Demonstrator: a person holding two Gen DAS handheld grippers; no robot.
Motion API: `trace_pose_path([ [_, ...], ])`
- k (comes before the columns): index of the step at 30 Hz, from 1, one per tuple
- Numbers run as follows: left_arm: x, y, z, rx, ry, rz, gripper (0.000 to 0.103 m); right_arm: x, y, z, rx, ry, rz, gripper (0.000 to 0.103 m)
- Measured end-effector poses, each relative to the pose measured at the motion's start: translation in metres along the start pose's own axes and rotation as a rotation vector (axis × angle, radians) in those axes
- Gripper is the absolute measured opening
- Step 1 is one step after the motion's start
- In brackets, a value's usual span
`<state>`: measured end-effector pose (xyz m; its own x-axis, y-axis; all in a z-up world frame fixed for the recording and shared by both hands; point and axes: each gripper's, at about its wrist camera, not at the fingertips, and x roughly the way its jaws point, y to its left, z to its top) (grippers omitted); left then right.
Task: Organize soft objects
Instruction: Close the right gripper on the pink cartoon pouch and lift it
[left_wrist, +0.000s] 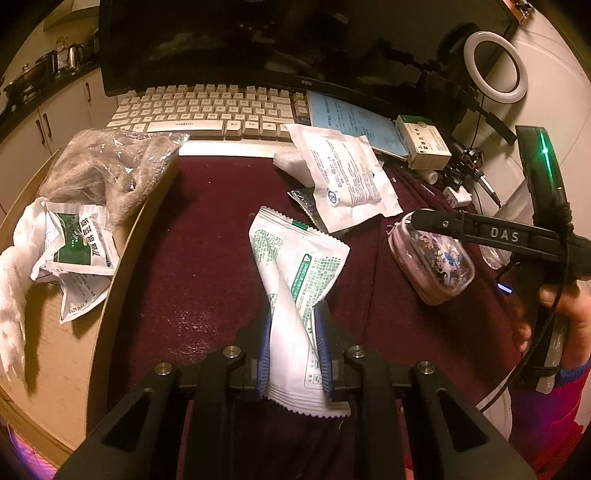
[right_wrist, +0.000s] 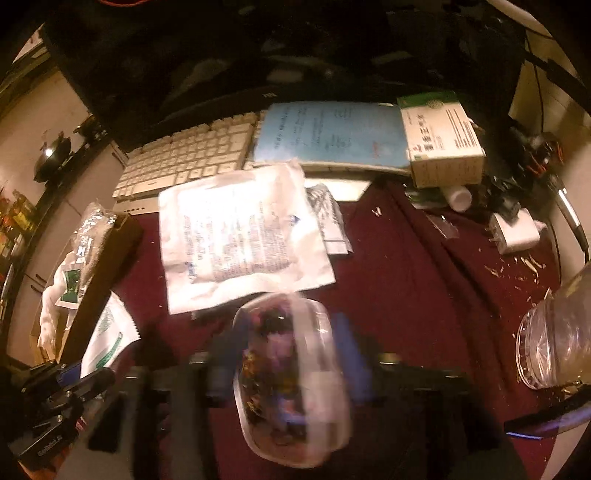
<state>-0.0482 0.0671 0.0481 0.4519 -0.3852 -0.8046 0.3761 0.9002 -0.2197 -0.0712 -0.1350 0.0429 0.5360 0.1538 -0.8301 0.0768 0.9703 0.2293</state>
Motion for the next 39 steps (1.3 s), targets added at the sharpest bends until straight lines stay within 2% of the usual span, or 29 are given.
trace_pose_path([
  [7, 0.0, 0.002, -0.001, -0.005, 0.002, -0.004, 0.021, 0.012, 0.0, -0.006, -0.002, 0.043, -0.01, 0.093],
  [12, -0.003, 0.004, -0.003, -0.007, 0.0, 0.001, 0.021, 0.025, 0.015, -0.01, -0.094, 0.049, -0.12, 0.095],
  [14, -0.006, 0.006, -0.004, -0.01, -0.004, 0.002, 0.021, 0.029, 0.013, -0.011, -0.095, 0.052, -0.133, 0.095],
  [16, -0.009, 0.008, -0.004, -0.013, -0.007, 0.004, 0.021, 0.03, 0.008, -0.011, -0.088, 0.052, -0.134, 0.093],
  [17, -0.011, 0.009, -0.005, -0.015, -0.009, 0.003, 0.021, 0.03, 0.005, -0.011, -0.083, 0.05, -0.135, 0.085],
  [24, -0.017, 0.016, -0.003, -0.032, -0.021, -0.001, 0.021, 0.024, -0.004, -0.008, -0.053, 0.047, -0.066, 0.084],
  [39, -0.033, 0.016, -0.002, -0.031, -0.057, -0.016, 0.021, -0.01, 0.027, -0.013, -0.102, -0.039, -0.024, 0.082],
])
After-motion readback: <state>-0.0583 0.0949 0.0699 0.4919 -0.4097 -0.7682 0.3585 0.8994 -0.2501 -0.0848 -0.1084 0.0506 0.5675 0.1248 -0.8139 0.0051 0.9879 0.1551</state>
